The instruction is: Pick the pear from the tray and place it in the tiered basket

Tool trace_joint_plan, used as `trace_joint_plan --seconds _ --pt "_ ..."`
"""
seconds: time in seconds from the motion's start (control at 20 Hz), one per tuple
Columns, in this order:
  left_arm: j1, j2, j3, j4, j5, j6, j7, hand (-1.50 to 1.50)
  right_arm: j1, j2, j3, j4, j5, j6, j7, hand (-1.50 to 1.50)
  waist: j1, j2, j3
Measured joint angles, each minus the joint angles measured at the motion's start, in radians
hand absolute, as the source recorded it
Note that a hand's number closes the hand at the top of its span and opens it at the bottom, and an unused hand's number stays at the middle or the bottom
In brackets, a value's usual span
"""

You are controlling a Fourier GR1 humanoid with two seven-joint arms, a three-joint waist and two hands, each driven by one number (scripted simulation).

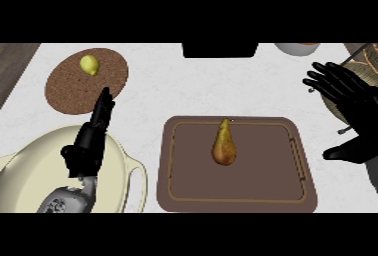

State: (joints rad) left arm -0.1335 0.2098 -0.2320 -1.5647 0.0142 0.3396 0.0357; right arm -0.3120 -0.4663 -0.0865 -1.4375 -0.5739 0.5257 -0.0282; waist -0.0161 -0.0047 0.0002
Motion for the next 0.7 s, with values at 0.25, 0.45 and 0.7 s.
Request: trace_joint_plan --seconds 0.25,0.45,0.7 --pt "0.0 0.003 0.005 0.01 -0.005 0.0 -0.002 0.0 -0.039 -0.188 0.055 -0.157 0.208 0.044 0.062 -1.5 -0.005 -0.006 -0.004" --pt "-0.014 0.004 0.008 0.012 0.001 -0.01 0.008 0.0 -0.082 -0.287 0.132 -0.304 0.377 0.052 0.143 -1.5 0.0 -0.006 -0.004" --pt "-0.018 -0.008 0.003 0.022 -0.004 -0.012 -0.002 0.0 -0.18 -0.313 0.267 -0.466 0.504 0.039 0.373 -1.5 0.016 -0.004 -0.005"
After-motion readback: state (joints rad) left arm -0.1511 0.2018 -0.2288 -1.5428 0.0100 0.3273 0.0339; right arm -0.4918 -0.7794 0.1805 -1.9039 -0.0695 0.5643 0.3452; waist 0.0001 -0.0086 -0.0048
